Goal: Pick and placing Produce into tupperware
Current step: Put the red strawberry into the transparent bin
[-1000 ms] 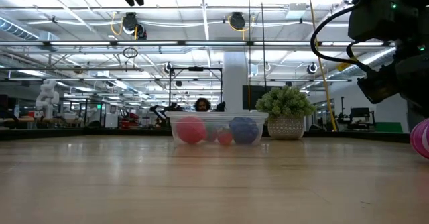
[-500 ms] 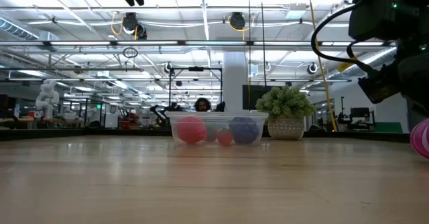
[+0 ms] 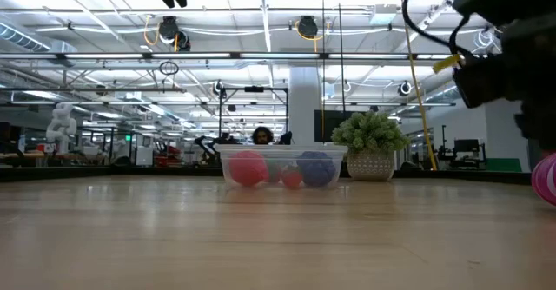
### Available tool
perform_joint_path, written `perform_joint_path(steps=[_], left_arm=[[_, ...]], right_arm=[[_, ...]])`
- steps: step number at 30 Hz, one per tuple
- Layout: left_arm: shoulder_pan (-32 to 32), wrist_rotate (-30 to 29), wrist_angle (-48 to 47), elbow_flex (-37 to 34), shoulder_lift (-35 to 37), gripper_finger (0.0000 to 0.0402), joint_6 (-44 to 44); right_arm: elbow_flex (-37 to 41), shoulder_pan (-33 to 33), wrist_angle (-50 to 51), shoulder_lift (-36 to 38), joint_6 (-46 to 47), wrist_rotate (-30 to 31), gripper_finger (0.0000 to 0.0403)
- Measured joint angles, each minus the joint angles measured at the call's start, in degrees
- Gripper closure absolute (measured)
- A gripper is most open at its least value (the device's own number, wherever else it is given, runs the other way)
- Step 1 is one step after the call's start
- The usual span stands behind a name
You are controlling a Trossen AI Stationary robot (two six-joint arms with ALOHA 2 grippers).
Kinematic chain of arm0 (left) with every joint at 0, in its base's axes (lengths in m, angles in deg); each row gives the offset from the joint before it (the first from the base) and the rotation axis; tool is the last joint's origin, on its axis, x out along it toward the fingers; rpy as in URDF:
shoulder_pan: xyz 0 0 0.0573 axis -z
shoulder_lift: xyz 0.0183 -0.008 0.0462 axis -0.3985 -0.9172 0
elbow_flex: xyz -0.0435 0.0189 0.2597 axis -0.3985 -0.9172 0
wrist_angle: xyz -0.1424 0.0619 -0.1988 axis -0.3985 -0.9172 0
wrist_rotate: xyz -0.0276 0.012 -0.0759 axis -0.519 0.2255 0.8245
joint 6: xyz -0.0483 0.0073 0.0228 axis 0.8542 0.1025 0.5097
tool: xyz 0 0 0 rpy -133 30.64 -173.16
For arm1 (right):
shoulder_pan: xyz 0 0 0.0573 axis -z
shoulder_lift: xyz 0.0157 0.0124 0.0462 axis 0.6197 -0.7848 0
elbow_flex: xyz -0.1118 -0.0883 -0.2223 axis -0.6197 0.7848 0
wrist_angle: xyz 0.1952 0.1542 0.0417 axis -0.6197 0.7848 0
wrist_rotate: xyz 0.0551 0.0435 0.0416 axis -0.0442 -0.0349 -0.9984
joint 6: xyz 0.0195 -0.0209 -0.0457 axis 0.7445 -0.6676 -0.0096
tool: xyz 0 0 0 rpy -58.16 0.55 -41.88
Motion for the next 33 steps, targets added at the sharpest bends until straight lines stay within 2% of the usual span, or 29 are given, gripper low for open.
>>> perform_joint_path(steps=[8,14,19,23,33], left_arm=[[0.0,-0.3,0.2,0.0,0.0,0.0124,0.0],[0.0,-0.4,0.1,0.0,0.0,0.0124,0.0],[0.0,-0.4,0.2,0.0,0.0,0.0124,0.0],[0.0,-0.4,0.2,0.0,0.0,0.0124,0.0],[0.0,-0.4,0.1,0.0,0.0,0.0124,-0.2]], right_arm=[[-0.1,3.0,-14.8,0.4,-7.4,0.8,0.027],[-4.4,8.3,-15.9,0.2,-17.8,1.0,0.027],[-13.5,12.1,-14.9,-2.3,-28.6,0.7,0.027],[-23.8,14.1,-9.3,-7.4,-37.4,0.7,0.027],[-47.8,18.6,6.6,-29.2,-53.3,0.8,0.027]])
